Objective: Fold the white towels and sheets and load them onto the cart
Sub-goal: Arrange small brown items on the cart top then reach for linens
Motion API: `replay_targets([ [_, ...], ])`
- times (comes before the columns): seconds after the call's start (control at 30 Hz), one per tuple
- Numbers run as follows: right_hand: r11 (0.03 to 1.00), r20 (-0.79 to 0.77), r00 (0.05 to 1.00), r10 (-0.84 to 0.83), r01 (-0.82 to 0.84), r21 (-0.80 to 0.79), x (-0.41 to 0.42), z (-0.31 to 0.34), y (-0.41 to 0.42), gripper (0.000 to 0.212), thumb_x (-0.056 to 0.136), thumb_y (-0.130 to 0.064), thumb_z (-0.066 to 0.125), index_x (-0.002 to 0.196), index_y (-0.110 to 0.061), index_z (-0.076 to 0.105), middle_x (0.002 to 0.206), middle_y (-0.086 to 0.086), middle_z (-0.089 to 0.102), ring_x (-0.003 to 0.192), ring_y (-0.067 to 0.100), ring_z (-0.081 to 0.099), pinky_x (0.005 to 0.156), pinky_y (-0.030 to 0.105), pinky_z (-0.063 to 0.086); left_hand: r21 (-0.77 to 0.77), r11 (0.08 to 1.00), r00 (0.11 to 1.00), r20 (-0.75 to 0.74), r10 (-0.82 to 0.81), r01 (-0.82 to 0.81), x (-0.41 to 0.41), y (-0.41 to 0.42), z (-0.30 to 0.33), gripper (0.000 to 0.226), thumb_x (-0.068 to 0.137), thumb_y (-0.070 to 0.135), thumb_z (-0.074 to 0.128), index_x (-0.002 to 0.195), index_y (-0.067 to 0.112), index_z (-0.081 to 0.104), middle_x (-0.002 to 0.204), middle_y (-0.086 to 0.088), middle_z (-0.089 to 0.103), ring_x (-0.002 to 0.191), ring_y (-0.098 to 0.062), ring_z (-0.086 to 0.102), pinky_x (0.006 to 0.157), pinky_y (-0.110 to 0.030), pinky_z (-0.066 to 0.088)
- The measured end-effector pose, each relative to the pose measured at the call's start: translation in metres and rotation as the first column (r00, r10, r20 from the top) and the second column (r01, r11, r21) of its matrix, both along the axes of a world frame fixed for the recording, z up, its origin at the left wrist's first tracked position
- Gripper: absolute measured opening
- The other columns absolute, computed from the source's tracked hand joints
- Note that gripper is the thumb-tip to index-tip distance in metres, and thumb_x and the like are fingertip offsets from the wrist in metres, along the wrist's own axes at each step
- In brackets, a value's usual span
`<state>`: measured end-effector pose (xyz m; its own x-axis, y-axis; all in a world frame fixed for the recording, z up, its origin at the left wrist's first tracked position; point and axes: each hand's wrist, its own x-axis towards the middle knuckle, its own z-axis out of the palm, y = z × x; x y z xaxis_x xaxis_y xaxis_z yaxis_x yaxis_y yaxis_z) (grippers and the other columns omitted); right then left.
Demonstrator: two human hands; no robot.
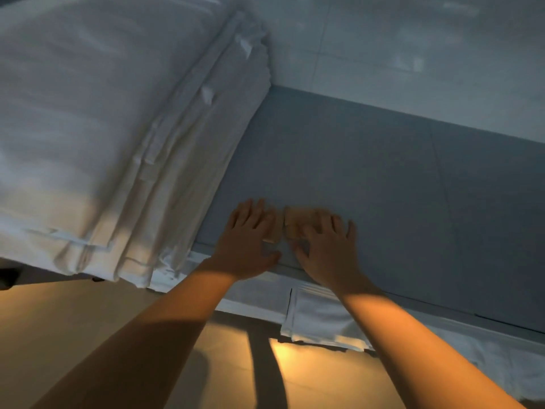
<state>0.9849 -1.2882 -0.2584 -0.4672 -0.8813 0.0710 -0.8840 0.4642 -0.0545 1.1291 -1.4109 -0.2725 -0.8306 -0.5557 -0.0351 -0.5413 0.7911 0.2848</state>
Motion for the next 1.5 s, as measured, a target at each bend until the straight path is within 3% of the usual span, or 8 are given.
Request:
replay_targets([
  [0.17, 0.979, 0.149, 0.980, 0.131, -0.151, 0.134, -0.015, -0.014, -0.009, 0.068, 0.094, -0.052, 0.043, 0.151, -0.021, 0.022, 0.161, 0.007, 0.001, 0.147, 0.029, 0.002, 0.117, 0.044, 0.005, 0.022, 1.000, 0.997, 0.070, 0.018, -0.020, 0.003, 0.006, -0.002, 0.101, 0.077, 0.070, 0.056, 0.153, 0.021, 0.011, 0.161, -0.007, -0.003, 0.147, -0.027, -0.009, 0.119, -0.041, -0.003],
  [0.33, 0.985, 0.182, 0.975, 0.127, -0.146, 0.095, 0.002, -0.016, 0.008, 0.075, 0.092, -0.063, 0.035, 0.151, -0.019, 0.020, 0.161, 0.008, 0.007, 0.147, 0.030, 0.001, 0.117, 0.039, 0.000, 0.007, 1.000, 0.992, 0.125, 0.008, -0.009, 0.013, 0.024, -0.005, 0.116, 0.066, 0.078, 0.059, 0.153, 0.021, 0.008, 0.161, -0.005, -0.003, 0.147, -0.026, -0.009, 0.119, -0.040, -0.001],
  [0.5, 0.972, 0.207, 0.969, 0.135, -0.171, 0.164, 0.018, -0.014, 0.040, 0.086, 0.085, -0.061, 0.052, 0.152, -0.020, 0.017, 0.161, 0.007, 0.004, 0.147, 0.029, -0.001, 0.118, 0.038, 0.002, -0.117, 0.993, 0.974, 0.224, 0.025, 0.001, 0.029, 0.053, -0.001, 0.088, 0.083, 0.042, 0.068, 0.152, 0.021, 0.017, 0.160, -0.006, 0.012, 0.147, -0.025, 0.011, 0.115, -0.036, 0.013],
  [0.6, 0.971, 0.153, 0.979, 0.138, -0.164, 0.174, 0.024, -0.012, 0.052, 0.070, 0.091, -0.032, 0.057, 0.150, -0.020, 0.022, 0.160, 0.006, 0.012, 0.146, 0.028, 0.008, 0.115, 0.037, 0.012, -0.250, 0.968, 1.000, 0.009, 0.000, 0.002, 0.033, 0.071, 0.010, 0.061, 0.063, 0.005, 0.081, 0.122, 0.011, 0.065, 0.122, -0.016, 0.063, 0.109, -0.035, 0.061, 0.077, -0.039, 0.051],
  [0.73, 0.990, 0.073, 0.987, 0.141, -0.139, -0.032, 0.039, -0.001, 0.068, 0.049, 0.072, 0.004, 0.065, 0.119, -0.008, 0.064, 0.125, 0.014, 0.060, 0.112, 0.038, 0.056, 0.085, 0.039, 0.046, -0.324, 0.946, 0.999, -0.050, -0.004, -0.013, 0.032, 0.085, 0.028, 0.047, 0.043, -0.004, 0.078, 0.087, 0.011, 0.076, 0.079, -0.008, 0.069, 0.067, -0.028, 0.065, 0.047, -0.027, 0.045],
  [0.87, 0.995, 0.109, 0.990, 0.092, -0.095, 0.027, 0.050, 0.014, 0.083, 0.046, 0.080, -0.003, 0.054, 0.121, -0.026, 0.059, 0.119, -0.002, 0.060, 0.109, 0.027, 0.051, 0.077, 0.032, 0.045, -0.268, 0.963, 0.999, 0.015, 0.047, -0.042, 0.033, 0.098, 0.053, 0.036, 0.038, -0.002, 0.080, 0.067, 0.017, 0.071, 0.058, -0.003, 0.061, 0.050, -0.024, 0.057, 0.044, -0.021, 0.030],
  [1.07, 0.994, 0.107, 0.994, 0.013, -0.001, -0.108, 0.056, 0.067, 0.117, 0.034, 0.071, 0.002, 0.069, 0.099, -0.018, 0.070, 0.097, 0.006, 0.064, 0.089, 0.033, 0.058, 0.066, 0.033, 0.042, -0.140, 0.989, 0.999, -0.017, 0.051, -0.053, 0.043, 0.129, 0.090, 0.026, 0.079, 0.003, 0.066, 0.101, 0.017, 0.069, 0.087, -0.005, 0.066, 0.079, -0.026, 0.062, 0.061, -0.027, 0.030],
  [1.5, 0.803, 0.097, 0.908, -0.409, 0.408, -0.434, 0.028, 0.142, 0.266, 0.017, 0.081, 0.003, 0.066, 0.089, -0.011, 0.070, 0.083, 0.005, 0.063, 0.073, 0.028, 0.052, 0.059, 0.037, 0.042, -0.142, 0.976, 0.947, -0.254, -0.195, 0.163, -0.033, 0.235, 0.151, 0.023, 0.098, 0.017, 0.045, 0.111, 0.024, 0.064, 0.097, 0.003, 0.062, 0.083, -0.019, 0.053, 0.061, -0.032, 0.041],
])
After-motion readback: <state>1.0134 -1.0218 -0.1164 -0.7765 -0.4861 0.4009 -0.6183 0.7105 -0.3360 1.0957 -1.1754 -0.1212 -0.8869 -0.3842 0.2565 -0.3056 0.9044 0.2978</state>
